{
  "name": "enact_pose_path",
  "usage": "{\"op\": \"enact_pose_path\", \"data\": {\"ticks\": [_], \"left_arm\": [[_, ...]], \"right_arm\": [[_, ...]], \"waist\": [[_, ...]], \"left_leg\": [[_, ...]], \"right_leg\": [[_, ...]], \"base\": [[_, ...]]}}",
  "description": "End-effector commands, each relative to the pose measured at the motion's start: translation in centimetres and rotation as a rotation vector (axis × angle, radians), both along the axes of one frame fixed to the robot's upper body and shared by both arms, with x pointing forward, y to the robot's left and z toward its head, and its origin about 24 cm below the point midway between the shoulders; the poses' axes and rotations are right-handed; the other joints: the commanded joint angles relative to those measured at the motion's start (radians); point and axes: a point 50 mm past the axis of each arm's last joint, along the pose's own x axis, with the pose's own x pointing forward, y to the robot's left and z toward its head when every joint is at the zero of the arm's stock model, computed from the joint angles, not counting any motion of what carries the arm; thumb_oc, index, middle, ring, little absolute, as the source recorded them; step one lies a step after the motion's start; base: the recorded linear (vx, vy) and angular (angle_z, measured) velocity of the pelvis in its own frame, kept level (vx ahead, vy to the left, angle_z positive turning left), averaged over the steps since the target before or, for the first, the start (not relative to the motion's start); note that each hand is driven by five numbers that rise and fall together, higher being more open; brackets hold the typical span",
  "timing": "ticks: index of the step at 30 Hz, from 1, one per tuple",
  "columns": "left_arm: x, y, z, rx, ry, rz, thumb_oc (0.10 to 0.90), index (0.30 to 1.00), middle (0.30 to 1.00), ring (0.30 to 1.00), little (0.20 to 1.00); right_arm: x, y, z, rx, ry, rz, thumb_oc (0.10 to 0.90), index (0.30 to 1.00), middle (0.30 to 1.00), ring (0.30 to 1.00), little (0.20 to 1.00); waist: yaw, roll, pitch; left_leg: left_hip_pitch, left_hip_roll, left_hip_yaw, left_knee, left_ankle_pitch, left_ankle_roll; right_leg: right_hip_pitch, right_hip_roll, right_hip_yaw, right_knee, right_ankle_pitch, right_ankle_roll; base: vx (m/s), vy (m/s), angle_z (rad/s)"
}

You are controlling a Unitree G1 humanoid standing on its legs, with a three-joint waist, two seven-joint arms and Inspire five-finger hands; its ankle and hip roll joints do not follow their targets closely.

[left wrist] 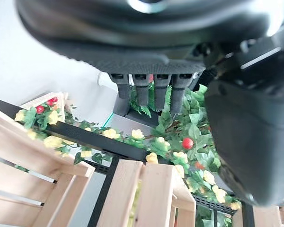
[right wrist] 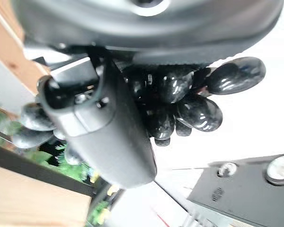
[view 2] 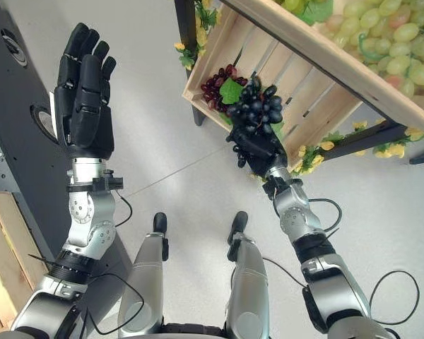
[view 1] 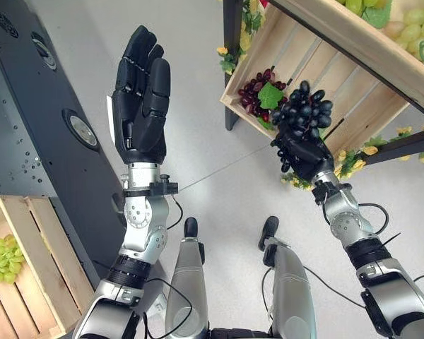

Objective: Pick up the fruits from the basket on one side to the basket on the other side

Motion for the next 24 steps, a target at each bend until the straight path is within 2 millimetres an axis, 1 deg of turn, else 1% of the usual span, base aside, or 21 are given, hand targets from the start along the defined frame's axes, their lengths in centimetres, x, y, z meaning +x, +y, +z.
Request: {"op": "enact_pose_path", "data": {"ticks": [1,5,8,11,14,16,18,19,20,21,24], "left_arm": [[-1.6,-1.4,5.8,-0.016,-0.327,-0.065,0.800,0.900,0.900,0.900,0.900],[-1.2,-1.7,6.1,0.013,-0.310,-0.073,0.800,0.900,0.900,0.900,0.900],[-0.8,-1.9,6.1,0.038,-0.299,-0.085,0.800,0.900,0.900,0.900,0.900],[-0.7,-1.7,6.3,0.042,-0.298,-0.093,0.800,0.900,0.900,0.900,0.900],[-0.6,-1.7,6.3,0.042,-0.289,-0.100,0.800,0.900,0.900,0.900,0.900],[-0.5,-1.8,6.4,0.048,-0.281,-0.105,0.800,0.900,0.900,0.900,0.900],[-0.3,-2.0,6.3,0.055,-0.267,-0.115,0.800,0.900,0.900,0.900,0.900],[-0.3,-2.0,6.3,0.060,-0.262,-0.119,0.800,0.900,0.900,0.900,0.900],[-0.3,-2.0,6.3,0.061,-0.261,-0.121,0.800,0.900,0.900,0.900,0.900],[-0.2,-2.2,6.3,0.062,-0.257,-0.128,0.800,0.900,0.900,0.900,0.900],[-0.3,-2.4,6.2,0.063,-0.254,-0.136,0.800,0.900,0.900,0.900,0.900]], "right_arm": [[0.7,-1.7,9.5,0.166,-0.368,-0.114,0.400,0.300,0.300,0.300,0.300],[1.1,-3.1,10.5,0.210,-0.365,-0.207,0.400,0.300,0.300,0.300,0.300],[1.3,-3.8,11.1,0.235,-0.356,-0.266,0.400,0.300,0.300,0.300,0.300],[1.5,-5.2,11.5,0.206,-0.318,-0.368,0.400,0.300,0.300,0.300,0.300],[1.6,-5.5,11.9,0.182,-0.316,-0.408,0.400,0.300,0.300,0.300,0.300],[1.5,-5.8,12.6,0.175,-0.333,-0.432,0.400,0.300,0.300,0.300,0.300],[1.3,-6.2,13.3,0.156,-0.327,-0.492,0.403,0.305,0.305,0.305,0.305],[1.4,-6.3,13.5,0.132,-0.311,-0.525,0.593,0.589,0.589,0.589,0.589],[1.4,-6.4,13.5,0.125,-0.305,-0.534,0.698,0.747,0.747,0.747,0.747],[1.6,-6.4,13.7,0.065,-0.277,-0.557,0.800,0.900,0.900,0.900,0.900],[1.9,-6.3,13.7,-0.130,-0.239,-0.633,0.800,0.900,0.900,0.900,0.900]], "waist": [[0.001,0.008,-0.012],[0.003,0.009,-0.012],[0.003,0.011,-0.012],[0.003,0.017,-0.012],[0.004,0.018,-0.012],[0.004,0.015,-0.012],[0.005,0.012,-0.012],[0.005,0.013,-0.012],[0.006,0.013,-0.012],[0.007,0.014,-0.012],[0.012,0.014,-0.012]], "left_leg": [[-0.075,-0.063,0.013,-0.035,0.066,0.027],[-0.094,-0.064,0.019,-0.040,0.073,0.031],[-0.099,-0.066,0.019,-0.037,0.072,0.032],[-0.098,-0.068,0.026,-0.044,0.075,0.037],[-0.097,-0.071,0.026,-0.044,0.074,0.038],[-0.098,-0.068,0.029,-0.043,0.072,0.041],[-0.102,-0.069,0.028,-0.042,0.072,0.043],[-0.104,-0.069,0.029,-0.040,0.071,0.044],[-0.105,-0.070,0.028,-0.039,0.071,0.044],[-0.109,-0.072,0.028,-0.038,0.070,0.047],[-0.105,-0.075,0.030,-0.040,0.064,0.052]], "right_leg": [[0.088,0.026,0.018,0.037,-0.097,-0.028],[0.067,0.029,0.013,0.032,-0.088,-0.027],[0.061,0.033,0.013,0.033,-0.089,-0.028],[0.058,0.031,0.012,0.027,-0.082,-0.026],[0.057,0.031,0.013,0.027,-0.081,-0.025],[0.053,0.028,0.009,0.028,-0.078,-0.024],[0.049,0.025,0.007,0.031,-0.075,-0.022],[0.046,0.024,0.006,0.035,-0.074,-0.021],[0.044,0.023,0.006,0.036,-0.074,-0.020],[0.037,0.020,0.007,0.041,-0.073,-0.019],[0.035,0.015,0.005,0.042,-0.074,-0.017]], "base": [[0.03,-0.008,-0.01],[0.00,0.000,0.00],[0.02,-0.004,0.00],[0.04,0.012,0.01],[0.04,0.013,0.00],[0.02,-0.004,0.00],[0.04,-0.012,0.00],[0.00,0.000,0.00],[0.00,0.000,0.00],[0.00,0.000,0.00],[0.01,0.003,0.00]]}}
